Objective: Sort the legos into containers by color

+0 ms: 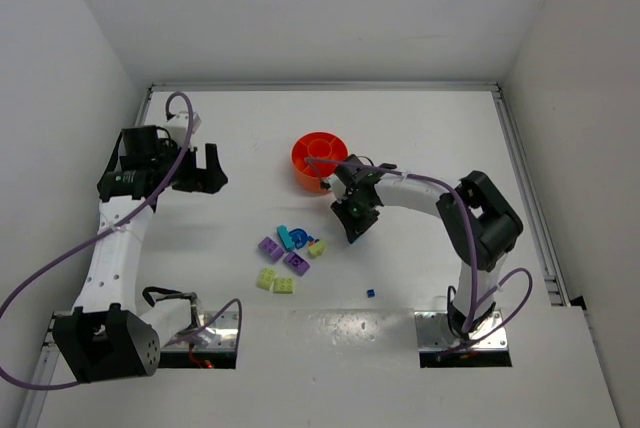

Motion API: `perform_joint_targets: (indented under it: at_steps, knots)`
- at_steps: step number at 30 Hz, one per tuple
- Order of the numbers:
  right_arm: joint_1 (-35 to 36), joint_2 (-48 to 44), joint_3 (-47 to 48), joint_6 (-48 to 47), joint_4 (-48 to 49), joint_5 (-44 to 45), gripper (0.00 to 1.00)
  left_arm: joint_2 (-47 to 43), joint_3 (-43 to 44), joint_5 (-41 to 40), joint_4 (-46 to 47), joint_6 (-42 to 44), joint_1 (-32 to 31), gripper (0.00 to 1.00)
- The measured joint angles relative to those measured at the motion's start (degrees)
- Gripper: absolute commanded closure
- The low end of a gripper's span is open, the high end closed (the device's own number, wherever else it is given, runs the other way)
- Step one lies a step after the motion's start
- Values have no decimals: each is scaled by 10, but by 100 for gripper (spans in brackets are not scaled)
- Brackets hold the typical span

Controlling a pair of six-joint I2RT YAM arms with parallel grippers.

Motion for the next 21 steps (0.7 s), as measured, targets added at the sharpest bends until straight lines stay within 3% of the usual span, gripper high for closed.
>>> perform_joint_targets:
  at_steps: [2,9,14,21]
  knots:
    - [0,-1,0,-1,0,4,90,0,-1,0,2,0,0,0]
    - [-8,-68,30,-22,-20,26,98,0,-5,-2,3,0,0,0]
    - [-9,-128,121,-31,7,50,100,0,-6,-2,8,-1,0,0]
    - [-13,-119,195,-32,59,81,100,0,-7,-4,15,-9,0,0]
